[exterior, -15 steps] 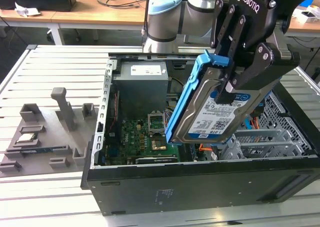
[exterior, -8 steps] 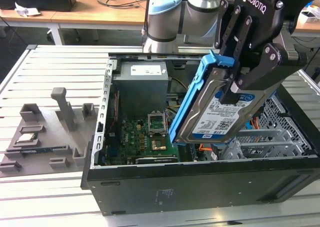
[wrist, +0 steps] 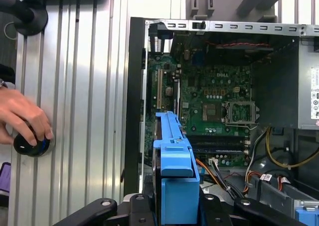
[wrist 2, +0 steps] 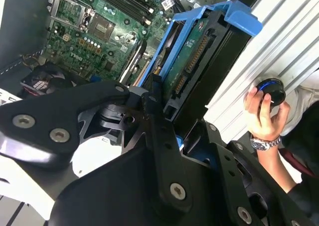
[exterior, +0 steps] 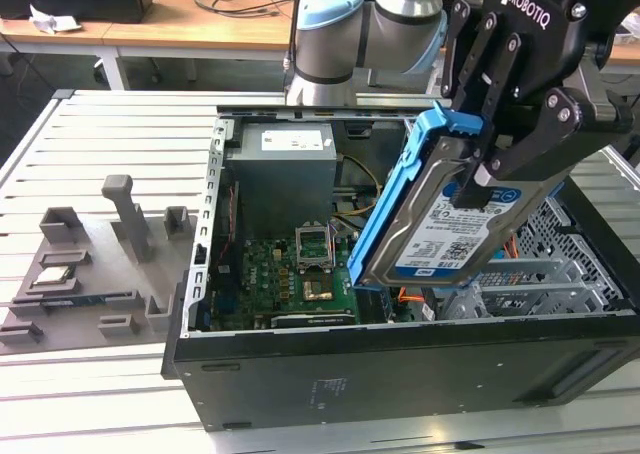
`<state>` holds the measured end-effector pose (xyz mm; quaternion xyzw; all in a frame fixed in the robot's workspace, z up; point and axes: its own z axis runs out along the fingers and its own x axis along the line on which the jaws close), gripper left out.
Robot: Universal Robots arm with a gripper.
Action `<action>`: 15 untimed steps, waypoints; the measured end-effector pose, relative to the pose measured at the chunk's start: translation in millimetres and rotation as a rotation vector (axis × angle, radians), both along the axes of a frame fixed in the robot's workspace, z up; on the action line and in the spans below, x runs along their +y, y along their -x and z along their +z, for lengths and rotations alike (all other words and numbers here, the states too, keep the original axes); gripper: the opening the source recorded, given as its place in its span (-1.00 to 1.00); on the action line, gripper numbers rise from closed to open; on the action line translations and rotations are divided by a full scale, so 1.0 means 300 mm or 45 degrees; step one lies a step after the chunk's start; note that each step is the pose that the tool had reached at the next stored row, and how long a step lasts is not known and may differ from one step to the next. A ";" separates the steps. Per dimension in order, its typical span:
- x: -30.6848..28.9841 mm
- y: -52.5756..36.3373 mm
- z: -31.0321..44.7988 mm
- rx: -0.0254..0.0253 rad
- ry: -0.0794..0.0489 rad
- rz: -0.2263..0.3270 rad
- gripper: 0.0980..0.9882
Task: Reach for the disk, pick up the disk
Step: 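Pick up the disk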
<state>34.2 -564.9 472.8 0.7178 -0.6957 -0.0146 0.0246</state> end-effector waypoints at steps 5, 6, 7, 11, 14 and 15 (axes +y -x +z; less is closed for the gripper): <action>0.000 -0.019 -0.001 0.0000 0.000 0.000 -0.40; 0.000 -0.021 -0.001 0.0001 0.000 0.000 -0.40; 0.000 -0.024 -0.001 0.0000 0.000 0.000 -0.40; 0.000 -0.056 -0.002 0.0001 0.000 0.000 -0.40; 0.000 -0.091 -0.002 0.0000 0.000 0.000 -0.40; 0.000 -0.101 -0.002 0.0001 0.000 0.000 -0.40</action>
